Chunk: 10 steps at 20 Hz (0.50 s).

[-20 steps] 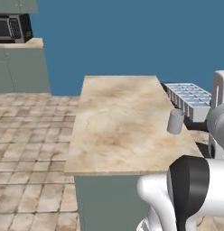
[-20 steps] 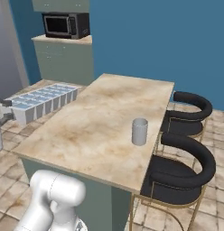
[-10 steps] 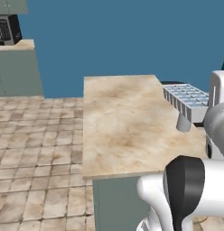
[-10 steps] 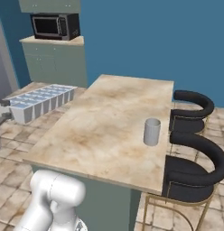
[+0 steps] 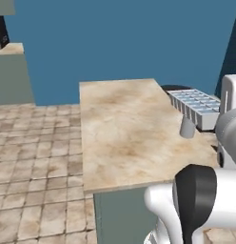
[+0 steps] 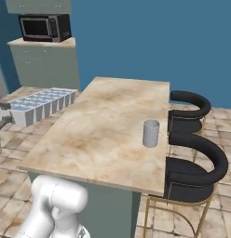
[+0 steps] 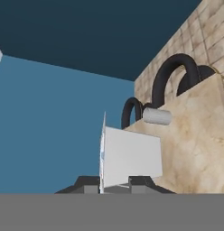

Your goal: Open the freezer door, pick up the ice cube tray from the freezer, and place it on the dining counter.

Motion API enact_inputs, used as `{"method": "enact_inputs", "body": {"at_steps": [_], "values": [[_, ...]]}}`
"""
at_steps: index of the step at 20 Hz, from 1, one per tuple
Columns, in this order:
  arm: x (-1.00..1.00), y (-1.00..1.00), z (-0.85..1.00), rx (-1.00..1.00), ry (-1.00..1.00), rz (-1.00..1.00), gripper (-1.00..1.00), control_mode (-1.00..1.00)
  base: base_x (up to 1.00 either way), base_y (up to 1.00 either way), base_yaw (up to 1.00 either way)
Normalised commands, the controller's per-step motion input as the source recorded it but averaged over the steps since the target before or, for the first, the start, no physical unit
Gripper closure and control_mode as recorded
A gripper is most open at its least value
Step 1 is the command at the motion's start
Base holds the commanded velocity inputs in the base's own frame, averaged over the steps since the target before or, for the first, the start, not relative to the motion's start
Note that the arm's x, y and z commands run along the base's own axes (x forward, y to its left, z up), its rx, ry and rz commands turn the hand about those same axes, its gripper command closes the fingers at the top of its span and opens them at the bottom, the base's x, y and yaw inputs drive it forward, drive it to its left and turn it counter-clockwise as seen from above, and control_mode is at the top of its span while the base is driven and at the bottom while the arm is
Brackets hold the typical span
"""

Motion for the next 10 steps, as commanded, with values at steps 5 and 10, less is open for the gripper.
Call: {"method": "enact_inputs", "body": {"at_steps": [5,10], "values": [[0.00,0.00,0.00,0.00,0.00,0.00,1.00,1.00,0.11,0.00,-0.15],[0.00,0.00,0.00,0.00,0.00,0.00,1.00,1.00,0.24,0.02,-0.13]]}}
